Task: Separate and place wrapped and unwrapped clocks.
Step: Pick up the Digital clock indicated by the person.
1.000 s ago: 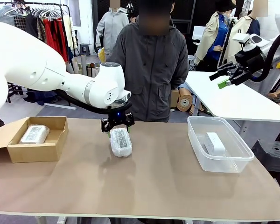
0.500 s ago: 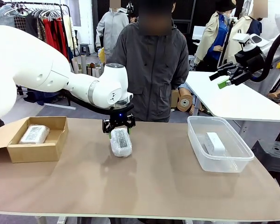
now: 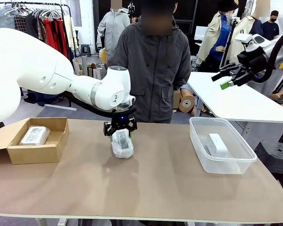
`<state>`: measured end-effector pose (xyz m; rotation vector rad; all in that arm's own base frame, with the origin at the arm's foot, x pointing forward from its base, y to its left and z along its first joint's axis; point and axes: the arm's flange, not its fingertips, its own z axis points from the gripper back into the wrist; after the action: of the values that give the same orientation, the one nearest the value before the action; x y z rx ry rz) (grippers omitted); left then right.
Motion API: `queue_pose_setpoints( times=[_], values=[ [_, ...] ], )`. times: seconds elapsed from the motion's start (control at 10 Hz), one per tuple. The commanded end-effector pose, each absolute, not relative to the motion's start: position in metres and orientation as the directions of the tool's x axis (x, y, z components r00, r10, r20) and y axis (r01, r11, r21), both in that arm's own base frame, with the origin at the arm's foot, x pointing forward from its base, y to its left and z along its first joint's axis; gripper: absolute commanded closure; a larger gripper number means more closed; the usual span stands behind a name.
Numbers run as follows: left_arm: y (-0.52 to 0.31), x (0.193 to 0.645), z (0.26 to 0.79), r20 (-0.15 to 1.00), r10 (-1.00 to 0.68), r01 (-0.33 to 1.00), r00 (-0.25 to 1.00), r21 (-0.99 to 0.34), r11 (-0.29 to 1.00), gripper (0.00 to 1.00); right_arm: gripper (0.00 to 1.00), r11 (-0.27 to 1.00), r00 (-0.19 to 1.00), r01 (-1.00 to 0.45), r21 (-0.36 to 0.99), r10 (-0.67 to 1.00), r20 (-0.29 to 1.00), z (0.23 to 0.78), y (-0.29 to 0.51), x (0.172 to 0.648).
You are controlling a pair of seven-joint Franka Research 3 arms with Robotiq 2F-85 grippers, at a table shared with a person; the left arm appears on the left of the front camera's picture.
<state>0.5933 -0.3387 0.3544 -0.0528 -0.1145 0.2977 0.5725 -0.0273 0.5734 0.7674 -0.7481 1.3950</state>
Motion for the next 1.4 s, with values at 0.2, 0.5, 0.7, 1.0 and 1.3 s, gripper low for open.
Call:
queue_pose_setpoints(
  times=[0.2, 0.5, 0.7, 1.0, 1.3],
  values=[
    [-0.338, 0.603, 0.35, 0.093, 0.289, -0.287, 0.953, -0.035, 0.957, 0.0, 0.0, 0.022, 0.035, -0.999, 0.028, 0.557, 0.83, 0.575, -0.028, 0.573],
    [-0.336, 0.609, 0.343, 0.081, 0.279, -0.276, 0.957, -0.046, 0.96, 0.0, 0.0, 0.022, 0.035, -0.999, 0.028, 0.557, 0.83, 0.575, -0.028, 0.573],
    [-0.333, 0.612, 0.337, 0.065, 0.268, -0.264, 0.961, -0.056, 0.963, 0.0, 0.0, 0.022, 0.035, -0.999, 0.028, 0.557, 0.83, 0.575, -0.028, 0.573],
    [-0.332, 0.618, 0.329, 0.041, 0.262, -0.26, 0.964, -0.049, 0.964, 0.0, 0.0, 0.022, 0.035, -0.999, 0.028, 0.557, 0.83, 0.575, -0.028, 0.573],
    [-0.331, 0.618, 0.327, 0.048, 0.258, -0.256, 0.965, -0.031, 0.966, 0.0, 0.0, 0.022, 0.035, -0.999, 0.028, 0.557, 0.83, 0.575, -0.028, 0.573]
  ],
)
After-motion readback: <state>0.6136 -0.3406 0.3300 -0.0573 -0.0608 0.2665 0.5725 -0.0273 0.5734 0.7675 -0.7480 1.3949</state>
